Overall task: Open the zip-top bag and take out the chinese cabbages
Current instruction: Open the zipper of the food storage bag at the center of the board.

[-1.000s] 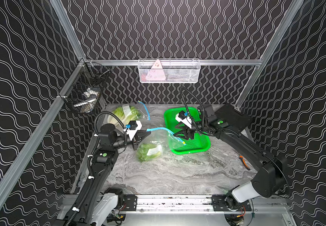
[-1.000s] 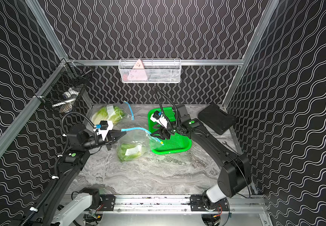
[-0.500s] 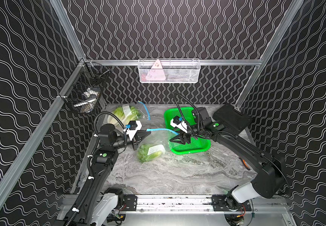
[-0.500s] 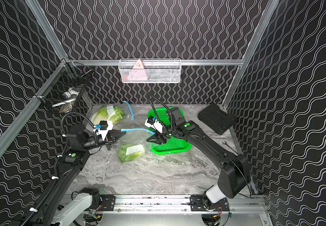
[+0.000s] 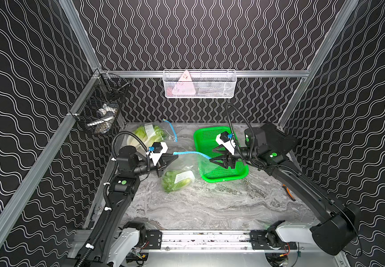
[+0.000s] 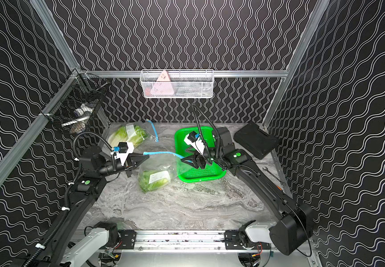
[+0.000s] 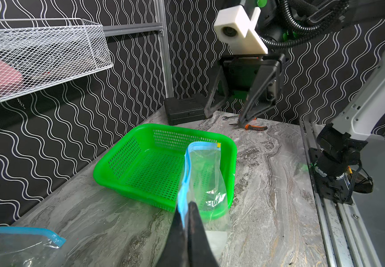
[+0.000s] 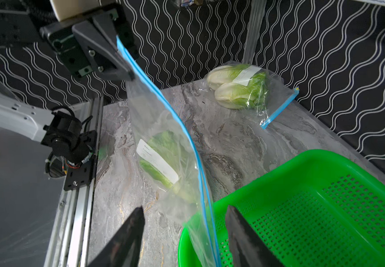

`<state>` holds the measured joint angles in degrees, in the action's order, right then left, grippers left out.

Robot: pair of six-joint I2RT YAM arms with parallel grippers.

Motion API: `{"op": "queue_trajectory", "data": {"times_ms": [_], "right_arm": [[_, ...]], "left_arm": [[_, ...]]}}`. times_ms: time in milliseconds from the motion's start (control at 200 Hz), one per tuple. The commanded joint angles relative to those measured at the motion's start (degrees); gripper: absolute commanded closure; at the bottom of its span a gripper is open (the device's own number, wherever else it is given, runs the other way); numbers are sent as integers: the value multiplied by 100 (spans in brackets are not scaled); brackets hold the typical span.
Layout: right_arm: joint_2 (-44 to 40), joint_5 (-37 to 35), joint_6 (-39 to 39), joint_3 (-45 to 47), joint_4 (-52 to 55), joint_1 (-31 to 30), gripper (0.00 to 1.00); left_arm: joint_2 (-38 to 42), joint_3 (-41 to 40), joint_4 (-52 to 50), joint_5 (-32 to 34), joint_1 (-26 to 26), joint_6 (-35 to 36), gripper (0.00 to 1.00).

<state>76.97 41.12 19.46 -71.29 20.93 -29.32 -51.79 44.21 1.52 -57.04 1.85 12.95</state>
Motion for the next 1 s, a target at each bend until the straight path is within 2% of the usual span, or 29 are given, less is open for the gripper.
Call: {"op": "queue_trajectory", "data": {"times_ms": [0, 55, 155, 320, 996], "right_arm": [[337, 151, -818, -444, 356, 47, 55], [621, 279, -776, -777, 792, 49, 60], [922, 514, -703, -1098, 1309, 49, 62], [894, 552, -716, -813, 1058, 5, 62], [1269, 969, -176, -946, 1477, -114, 62]], "left_arm": [[22, 35, 120, -70, 0, -5, 100], [32, 23, 110, -57, 5, 4, 100], [45, 3, 160, -60, 2, -37, 100], [21, 14, 200, -95, 0, -76, 100], [69, 0, 189, -74, 0, -86, 100]]}}
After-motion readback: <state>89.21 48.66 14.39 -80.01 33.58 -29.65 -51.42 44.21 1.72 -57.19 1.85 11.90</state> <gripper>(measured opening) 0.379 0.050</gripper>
